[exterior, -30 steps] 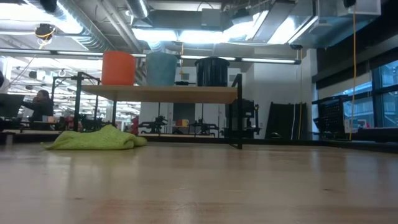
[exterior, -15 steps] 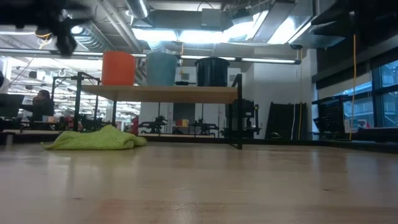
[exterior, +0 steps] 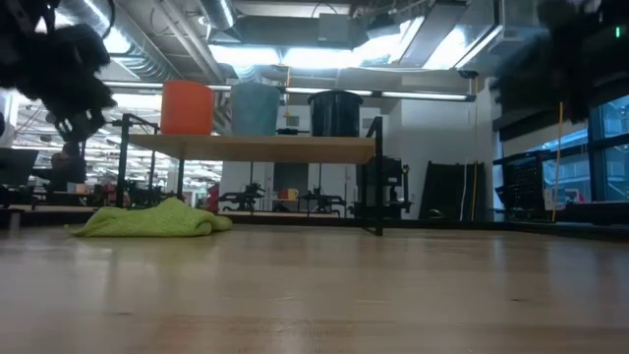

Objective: Stack small to large cups/mugs on shelf
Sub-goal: Return to Home Position

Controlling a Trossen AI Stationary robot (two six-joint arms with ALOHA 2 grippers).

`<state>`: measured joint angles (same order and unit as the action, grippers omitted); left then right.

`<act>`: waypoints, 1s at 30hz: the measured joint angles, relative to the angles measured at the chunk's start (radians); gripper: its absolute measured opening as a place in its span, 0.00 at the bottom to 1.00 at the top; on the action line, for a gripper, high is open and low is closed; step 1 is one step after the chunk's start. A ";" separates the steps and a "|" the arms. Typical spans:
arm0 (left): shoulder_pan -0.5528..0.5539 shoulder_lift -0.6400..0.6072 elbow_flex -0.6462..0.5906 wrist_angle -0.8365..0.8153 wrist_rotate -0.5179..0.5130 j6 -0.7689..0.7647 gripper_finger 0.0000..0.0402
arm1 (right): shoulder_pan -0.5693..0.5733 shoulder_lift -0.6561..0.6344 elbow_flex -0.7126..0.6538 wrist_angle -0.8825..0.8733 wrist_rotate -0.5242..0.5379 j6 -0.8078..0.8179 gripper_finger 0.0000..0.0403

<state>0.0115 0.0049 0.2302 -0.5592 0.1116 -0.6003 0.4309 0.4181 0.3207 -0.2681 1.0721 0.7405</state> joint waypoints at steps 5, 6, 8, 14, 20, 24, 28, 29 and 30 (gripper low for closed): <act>-0.037 0.001 -0.083 0.101 0.011 0.005 0.12 | 0.000 0.002 -0.164 0.085 -0.003 0.276 0.34; -0.044 0.007 -0.083 0.109 -0.005 0.005 0.12 | 0.000 0.002 -0.196 0.151 -0.005 0.304 0.34; -0.057 0.022 -0.089 0.119 -0.039 -0.007 0.12 | 0.000 0.013 -0.254 0.330 -0.053 0.232 0.34; -0.094 0.063 -0.107 0.122 -0.167 0.055 0.12 | -0.001 0.035 -0.314 0.540 -0.143 0.089 0.34; -0.100 0.131 -0.106 0.123 -0.184 0.115 0.13 | -0.002 0.098 -0.314 0.438 -0.127 0.093 0.34; -0.100 0.181 -0.106 0.122 -0.161 0.076 0.12 | -0.002 0.155 -0.314 0.330 -0.201 0.163 0.34; -0.100 0.218 -0.106 0.122 -0.155 -0.021 0.12 | -0.003 0.212 -0.314 0.334 -0.257 0.187 0.34; -0.100 0.225 -0.106 0.122 -0.150 -0.032 0.12 | -0.002 0.223 -0.314 0.335 -0.262 0.170 0.34; -0.100 0.231 -0.106 0.121 -0.150 -0.035 0.12 | -0.002 0.230 -0.314 0.335 -0.264 0.158 0.34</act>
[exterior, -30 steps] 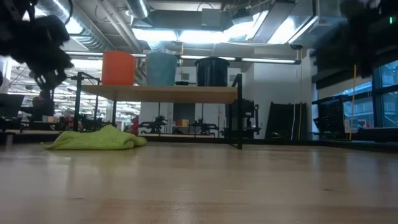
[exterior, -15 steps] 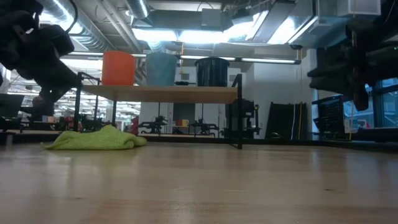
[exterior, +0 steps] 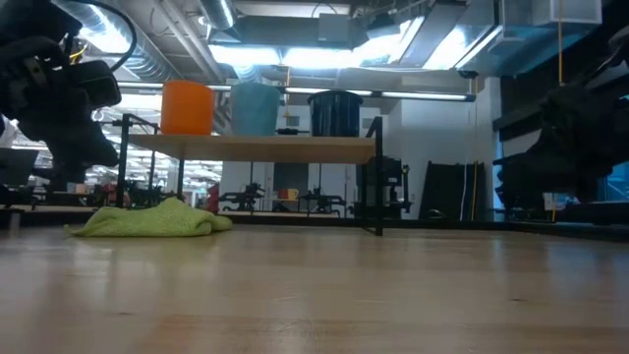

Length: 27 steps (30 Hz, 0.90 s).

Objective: Stack small to large cups/mugs on shelf
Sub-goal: Return to Home Position

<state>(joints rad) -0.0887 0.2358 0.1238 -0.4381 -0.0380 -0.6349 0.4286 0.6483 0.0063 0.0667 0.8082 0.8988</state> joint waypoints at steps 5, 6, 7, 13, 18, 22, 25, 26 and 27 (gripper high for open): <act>0.000 0.001 0.000 0.000 0.002 0.038 0.12 | 0.000 0.011 0.000 0.002 0.000 -0.043 0.34; 0.000 0.001 0.000 0.000 0.002 0.045 0.13 | 0.000 0.011 0.000 0.003 0.000 -0.040 0.34; 0.000 0.001 0.000 0.000 0.002 0.049 0.13 | 0.000 0.011 0.000 0.002 0.000 -0.039 0.34; 0.000 0.001 0.000 0.000 0.002 0.068 0.12 | 0.000 0.011 0.000 0.002 0.000 -0.039 0.34; 0.000 0.001 0.000 0.000 0.002 0.069 0.13 | 0.000 0.011 0.000 0.002 0.000 -0.039 0.34; 0.000 0.001 0.000 0.000 0.002 0.069 0.13 | 0.000 0.011 0.000 0.002 0.000 -0.041 0.34; 0.000 0.001 0.000 0.000 0.002 0.069 0.13 | 0.000 0.011 0.000 0.002 0.000 -0.039 0.34; 0.000 0.001 0.000 0.000 0.002 0.069 0.12 | 0.000 0.011 0.000 0.002 0.000 -0.040 0.34; 0.000 0.001 0.000 0.000 0.002 0.069 0.12 | 0.000 0.011 0.000 0.002 0.000 -0.041 0.34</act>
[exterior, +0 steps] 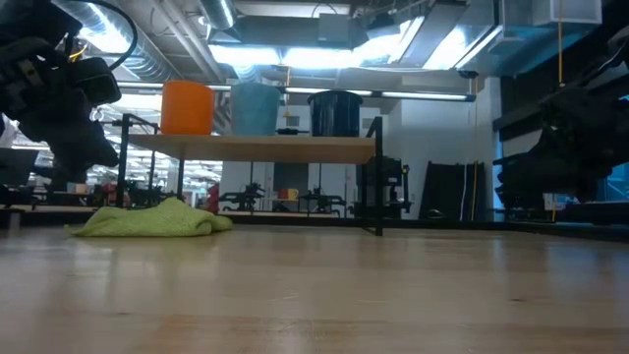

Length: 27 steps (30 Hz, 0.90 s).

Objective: Stack small to large cups/mugs on shelf
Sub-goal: Return to Home Position

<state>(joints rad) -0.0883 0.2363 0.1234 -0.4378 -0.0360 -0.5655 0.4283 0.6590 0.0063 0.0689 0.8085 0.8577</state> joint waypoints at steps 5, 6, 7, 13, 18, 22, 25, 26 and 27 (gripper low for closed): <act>0.000 0.000 0.000 0.000 0.000 0.000 0.13 | 0.000 0.000 0.000 0.000 0.000 0.001 0.34; 0.000 0.000 0.000 0.000 0.000 0.000 0.13 | 0.000 0.000 0.000 0.000 0.000 0.000 0.34; 0.000 0.000 0.000 0.000 0.000 0.000 0.13 | 0.000 0.000 0.000 0.000 0.000 0.000 0.34; 0.000 0.000 0.000 0.000 0.000 0.000 0.12 | 0.000 0.000 0.000 0.000 0.000 0.000 0.34; 0.000 0.000 0.000 0.000 0.000 0.000 0.13 | 0.000 0.000 0.000 0.000 0.000 0.000 0.34; 0.000 0.000 0.000 0.000 0.000 0.000 0.13 | 0.000 0.000 0.000 0.000 0.000 0.002 0.34; 0.000 0.000 0.000 0.000 0.000 0.000 0.13 | 0.000 0.000 0.000 0.000 0.000 0.001 0.34; 0.000 0.000 0.000 0.000 0.000 0.000 0.12 | 0.000 0.000 0.000 0.000 0.000 0.001 0.34; 0.000 0.000 0.000 0.000 0.000 0.000 0.12 | 0.000 0.000 0.000 0.000 0.000 0.002 0.34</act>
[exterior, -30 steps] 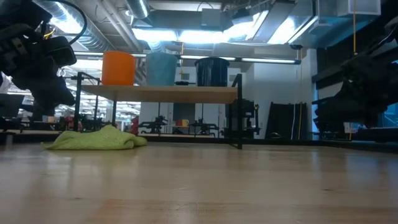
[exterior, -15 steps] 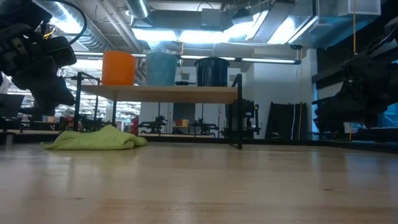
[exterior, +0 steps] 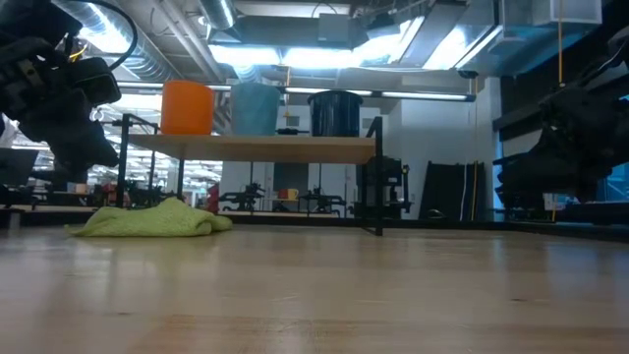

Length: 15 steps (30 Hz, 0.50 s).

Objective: Stack small to large cups/mugs on shelf
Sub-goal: Return to Home Position

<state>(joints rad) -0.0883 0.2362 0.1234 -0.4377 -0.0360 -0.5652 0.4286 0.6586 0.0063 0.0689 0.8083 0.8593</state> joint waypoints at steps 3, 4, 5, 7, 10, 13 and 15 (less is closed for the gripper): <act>0.000 0.000 0.000 0.000 0.000 0.000 0.13 | 0.000 0.000 0.000 0.000 0.000 -0.001 0.34; 0.000 0.000 0.000 0.000 0.000 0.000 0.13 | 0.000 0.000 0.000 0.000 0.000 -0.001 0.34; 0.000 0.000 0.000 0.000 0.000 0.000 0.13 | 0.000 0.000 0.000 0.000 0.000 0.000 0.34; 0.000 0.000 0.000 0.000 0.000 0.000 0.13 | 0.000 0.000 0.000 0.000 0.000 -0.001 0.34; 0.000 0.000 0.000 0.000 0.000 0.000 0.13 | 0.000 0.000 0.000 0.000 0.000 0.000 0.34; 0.000 0.000 0.000 0.000 0.000 0.000 0.12 | 0.000 0.000 0.000 0.000 0.000 -0.001 0.34; 0.000 0.000 0.000 0.000 0.000 0.000 0.12 | 0.000 0.000 0.000 0.000 0.000 -0.001 0.34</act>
<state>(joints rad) -0.0883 0.2359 0.1230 -0.4377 -0.0360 -0.5652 0.4285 0.6586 0.0063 0.0689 0.8085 0.8584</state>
